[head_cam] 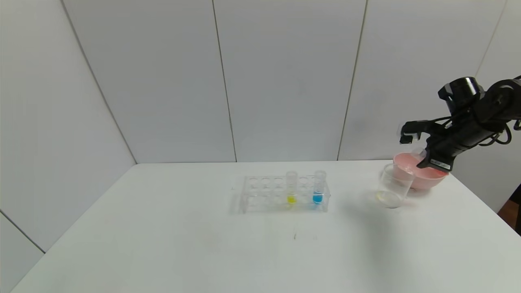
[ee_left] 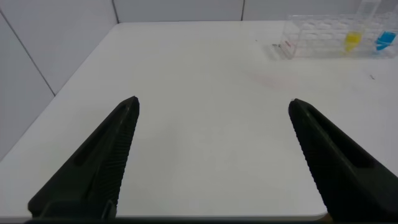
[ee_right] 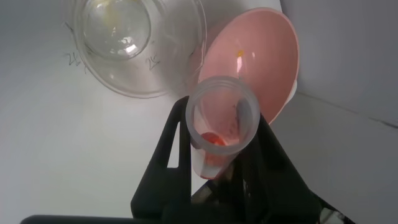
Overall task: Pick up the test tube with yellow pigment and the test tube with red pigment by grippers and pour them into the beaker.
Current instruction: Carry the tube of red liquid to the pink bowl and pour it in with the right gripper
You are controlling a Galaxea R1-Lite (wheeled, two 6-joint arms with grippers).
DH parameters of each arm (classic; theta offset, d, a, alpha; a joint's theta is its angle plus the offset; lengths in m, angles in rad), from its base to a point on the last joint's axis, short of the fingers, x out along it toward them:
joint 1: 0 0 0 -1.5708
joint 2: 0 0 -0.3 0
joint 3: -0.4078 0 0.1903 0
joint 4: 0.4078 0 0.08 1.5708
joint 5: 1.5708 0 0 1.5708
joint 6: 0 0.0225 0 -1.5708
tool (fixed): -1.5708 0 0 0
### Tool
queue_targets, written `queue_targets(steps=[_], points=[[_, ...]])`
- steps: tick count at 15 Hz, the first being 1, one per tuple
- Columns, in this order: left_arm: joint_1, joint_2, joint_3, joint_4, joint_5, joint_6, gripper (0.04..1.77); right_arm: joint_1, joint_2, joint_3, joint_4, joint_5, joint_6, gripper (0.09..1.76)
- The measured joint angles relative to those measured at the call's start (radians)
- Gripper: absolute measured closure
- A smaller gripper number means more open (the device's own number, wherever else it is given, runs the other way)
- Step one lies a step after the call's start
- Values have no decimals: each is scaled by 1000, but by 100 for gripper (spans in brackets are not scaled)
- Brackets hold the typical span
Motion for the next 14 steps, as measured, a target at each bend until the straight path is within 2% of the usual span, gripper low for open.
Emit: queue_targets(steps=[3, 11, 14], points=[[0, 0, 0, 0, 0, 0, 9, 6, 6, 0, 15, -6, -2, 132], [0, 0, 0, 0, 0, 0, 9, 67, 12, 0, 13, -179, -9, 132], [0, 0, 0, 0, 0, 0, 9, 86, 19, 0, 16, -209, -12, 132]])
